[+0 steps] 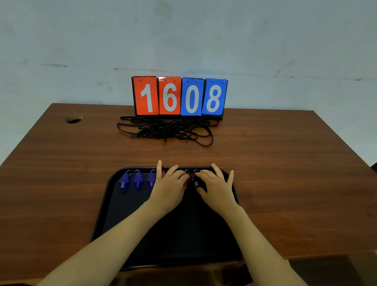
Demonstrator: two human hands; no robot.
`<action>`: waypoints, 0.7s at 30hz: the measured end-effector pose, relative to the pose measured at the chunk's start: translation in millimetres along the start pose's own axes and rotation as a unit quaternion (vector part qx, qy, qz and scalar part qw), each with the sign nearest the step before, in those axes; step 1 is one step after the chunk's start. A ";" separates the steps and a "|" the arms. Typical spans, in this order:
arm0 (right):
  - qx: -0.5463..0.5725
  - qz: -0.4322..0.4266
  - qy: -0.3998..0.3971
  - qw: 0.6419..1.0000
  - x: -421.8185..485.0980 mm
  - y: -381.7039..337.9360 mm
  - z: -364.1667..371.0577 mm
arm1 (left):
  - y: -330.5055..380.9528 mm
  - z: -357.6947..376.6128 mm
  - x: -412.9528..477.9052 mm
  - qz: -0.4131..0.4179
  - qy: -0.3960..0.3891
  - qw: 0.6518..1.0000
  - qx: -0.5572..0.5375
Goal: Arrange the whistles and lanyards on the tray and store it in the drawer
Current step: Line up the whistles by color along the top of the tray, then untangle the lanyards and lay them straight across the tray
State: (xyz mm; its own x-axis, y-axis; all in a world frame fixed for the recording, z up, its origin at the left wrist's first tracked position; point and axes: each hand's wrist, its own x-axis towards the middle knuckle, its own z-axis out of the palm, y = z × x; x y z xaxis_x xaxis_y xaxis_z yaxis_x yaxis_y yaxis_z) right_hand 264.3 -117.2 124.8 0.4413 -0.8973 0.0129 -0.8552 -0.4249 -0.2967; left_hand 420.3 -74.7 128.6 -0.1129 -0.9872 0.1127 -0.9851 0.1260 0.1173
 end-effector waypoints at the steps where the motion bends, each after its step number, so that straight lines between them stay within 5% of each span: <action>1: 0.000 0.001 -0.002 1.000 -0.4 0.3 0.2 | 0.0 0.3 0.2 -0.001 -0.002 1.000 0.002; 11: 0.075 -0.010 0.031 0.997 22.0 -3.3 -26.6 | -19.1 -11.0 17.0 0.007 0.086 0.993 -0.074; 21: 0.029 0.000 -0.018 0.999 149.5 -9.5 -32.5 | -84.1 -27.3 119.6 -0.054 -0.026 0.998 0.010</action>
State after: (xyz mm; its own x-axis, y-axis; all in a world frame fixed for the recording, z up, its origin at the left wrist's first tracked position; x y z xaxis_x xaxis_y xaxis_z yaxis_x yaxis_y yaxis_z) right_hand 329.5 -251.2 160.6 0.4509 -0.8923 -0.0216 -0.8388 -0.4154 -0.3519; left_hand 493.3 -200.7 159.1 -0.0118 -0.9988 0.0484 -0.9941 0.0169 0.1069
